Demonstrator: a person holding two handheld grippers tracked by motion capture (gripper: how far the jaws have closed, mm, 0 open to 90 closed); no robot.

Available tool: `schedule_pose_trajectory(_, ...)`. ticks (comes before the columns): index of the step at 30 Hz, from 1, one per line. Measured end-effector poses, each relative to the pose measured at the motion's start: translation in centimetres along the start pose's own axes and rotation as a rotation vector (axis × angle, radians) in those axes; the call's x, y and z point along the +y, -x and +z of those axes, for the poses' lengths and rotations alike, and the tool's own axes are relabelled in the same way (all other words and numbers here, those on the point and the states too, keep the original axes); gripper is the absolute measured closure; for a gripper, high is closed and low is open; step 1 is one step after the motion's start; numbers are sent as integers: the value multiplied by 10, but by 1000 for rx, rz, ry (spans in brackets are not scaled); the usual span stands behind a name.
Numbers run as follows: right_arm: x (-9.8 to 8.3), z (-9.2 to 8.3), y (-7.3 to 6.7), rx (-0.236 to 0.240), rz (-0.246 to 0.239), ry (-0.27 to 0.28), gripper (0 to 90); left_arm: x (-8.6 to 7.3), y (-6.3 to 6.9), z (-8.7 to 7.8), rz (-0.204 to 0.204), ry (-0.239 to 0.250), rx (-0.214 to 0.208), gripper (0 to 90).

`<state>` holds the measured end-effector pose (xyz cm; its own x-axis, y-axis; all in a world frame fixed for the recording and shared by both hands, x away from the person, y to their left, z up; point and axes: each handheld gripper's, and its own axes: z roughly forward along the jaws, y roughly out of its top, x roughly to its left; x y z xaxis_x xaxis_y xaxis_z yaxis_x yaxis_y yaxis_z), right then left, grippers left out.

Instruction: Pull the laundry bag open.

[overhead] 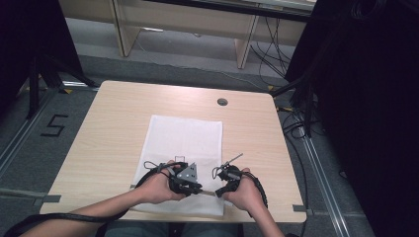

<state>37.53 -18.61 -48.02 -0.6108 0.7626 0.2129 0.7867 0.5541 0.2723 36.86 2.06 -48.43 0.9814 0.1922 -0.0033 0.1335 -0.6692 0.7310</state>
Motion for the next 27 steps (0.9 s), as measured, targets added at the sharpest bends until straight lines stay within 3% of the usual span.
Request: schedule_pose_trajectory(27, 0, 0, 1, 0, -8, 9, 900, -7, -3, -5, -18, 4, -2, 821)
